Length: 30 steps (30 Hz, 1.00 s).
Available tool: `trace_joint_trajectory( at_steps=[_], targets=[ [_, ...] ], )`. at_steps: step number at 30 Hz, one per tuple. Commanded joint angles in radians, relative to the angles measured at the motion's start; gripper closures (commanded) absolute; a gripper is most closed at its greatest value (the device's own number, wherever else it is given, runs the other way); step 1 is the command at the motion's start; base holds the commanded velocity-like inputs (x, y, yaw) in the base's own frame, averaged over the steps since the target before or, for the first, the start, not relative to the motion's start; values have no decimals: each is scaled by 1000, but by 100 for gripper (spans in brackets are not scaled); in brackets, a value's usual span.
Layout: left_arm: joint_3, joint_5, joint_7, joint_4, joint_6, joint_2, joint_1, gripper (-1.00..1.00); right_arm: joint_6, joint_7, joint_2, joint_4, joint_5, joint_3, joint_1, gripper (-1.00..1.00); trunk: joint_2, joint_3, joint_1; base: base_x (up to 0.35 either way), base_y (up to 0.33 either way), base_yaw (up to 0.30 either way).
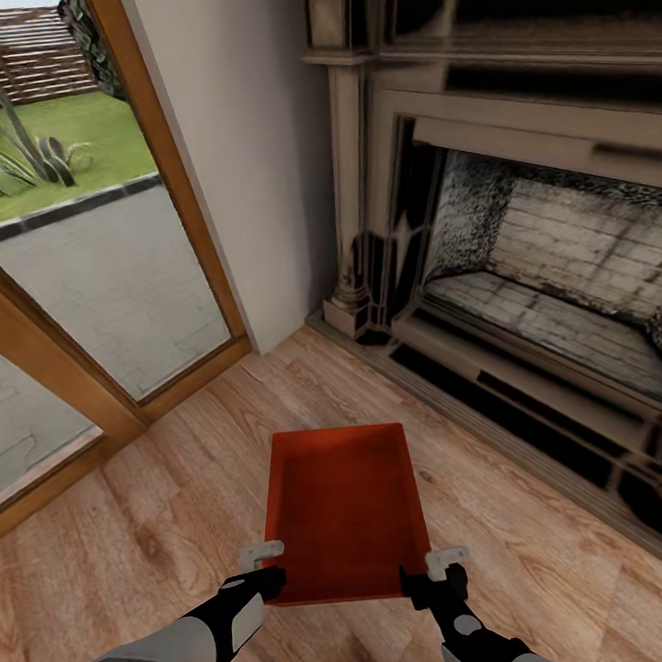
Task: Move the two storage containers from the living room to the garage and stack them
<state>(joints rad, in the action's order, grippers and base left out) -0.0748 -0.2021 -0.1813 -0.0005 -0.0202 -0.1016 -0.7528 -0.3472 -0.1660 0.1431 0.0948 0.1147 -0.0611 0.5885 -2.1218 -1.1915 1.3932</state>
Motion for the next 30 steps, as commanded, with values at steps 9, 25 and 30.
trace_joint_trajectory(
  at_steps=[9,25,30],
  targets=[
    [-8,-10,-3,0,-5,1,0,-100,-6,-4,-15,-1,-9,1,1,-100,0,-1,0,0,0,0],
    [-8,-10,-4,0,-6,0,0,-100,-30,-4,-19,-1,-64,1,1,-100,0,-1,0,0,0,0],
    [-8,-10,-4,0,-6,0,0,-100,-30,-4,-19,-1,-64,1,1,-100,0,-1,0,0,0,0]
  ],
)
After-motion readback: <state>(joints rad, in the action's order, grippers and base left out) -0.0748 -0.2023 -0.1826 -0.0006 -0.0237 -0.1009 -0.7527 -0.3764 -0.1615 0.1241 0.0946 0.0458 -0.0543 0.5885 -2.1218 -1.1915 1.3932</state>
